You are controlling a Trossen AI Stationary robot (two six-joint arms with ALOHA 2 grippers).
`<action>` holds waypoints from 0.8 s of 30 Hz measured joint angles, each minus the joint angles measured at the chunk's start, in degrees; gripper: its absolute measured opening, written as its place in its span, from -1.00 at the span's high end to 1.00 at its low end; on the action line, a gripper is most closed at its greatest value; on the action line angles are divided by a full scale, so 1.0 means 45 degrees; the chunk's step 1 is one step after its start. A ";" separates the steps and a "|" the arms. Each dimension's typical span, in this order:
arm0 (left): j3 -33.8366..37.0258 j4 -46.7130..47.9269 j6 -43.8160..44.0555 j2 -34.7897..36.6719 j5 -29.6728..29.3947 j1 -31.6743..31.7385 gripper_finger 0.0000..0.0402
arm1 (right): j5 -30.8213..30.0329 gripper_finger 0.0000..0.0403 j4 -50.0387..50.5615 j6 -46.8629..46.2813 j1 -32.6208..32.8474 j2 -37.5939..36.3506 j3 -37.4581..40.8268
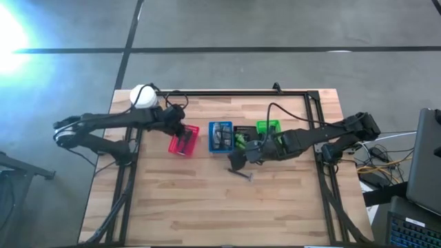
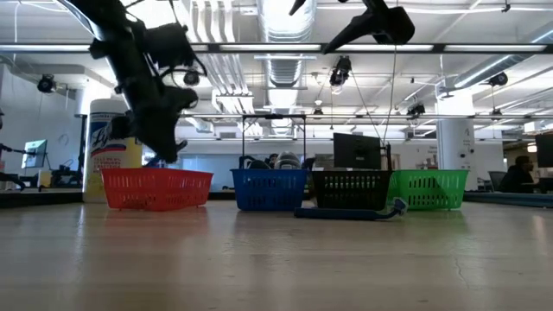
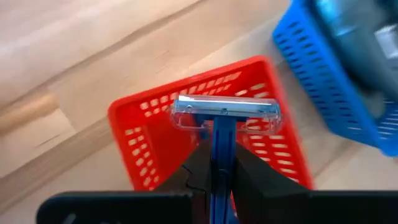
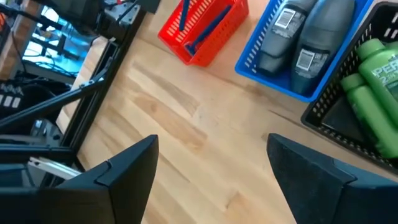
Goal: Pick & Place Travel size toiletries
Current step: Put the blue razor into the red basket
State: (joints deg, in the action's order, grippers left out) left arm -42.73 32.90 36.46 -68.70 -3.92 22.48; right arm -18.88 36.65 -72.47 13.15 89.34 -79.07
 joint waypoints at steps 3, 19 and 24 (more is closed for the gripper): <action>0.0190 -0.0124 0.0011 -0.0481 0.0426 0.0318 0.81 | -0.0011 -0.44 0.0083 0.0095 0.0010 0.0000 0.0000; 0.0038 -0.0836 0.1594 -0.2594 0.0157 0.0281 0.68 | -0.0038 -0.28 0.1392 -0.0181 0.0361 0.0000 0.0015; -0.0235 -0.0694 0.1636 -0.2260 -0.0180 0.0189 0.57 | -0.0026 -0.34 0.1905 -0.0409 0.0540 0.0000 0.0019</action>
State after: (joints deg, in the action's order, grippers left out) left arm -43.79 29.78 43.82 -78.87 -4.73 23.33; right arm -19.00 45.22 -74.31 15.58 89.34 -78.98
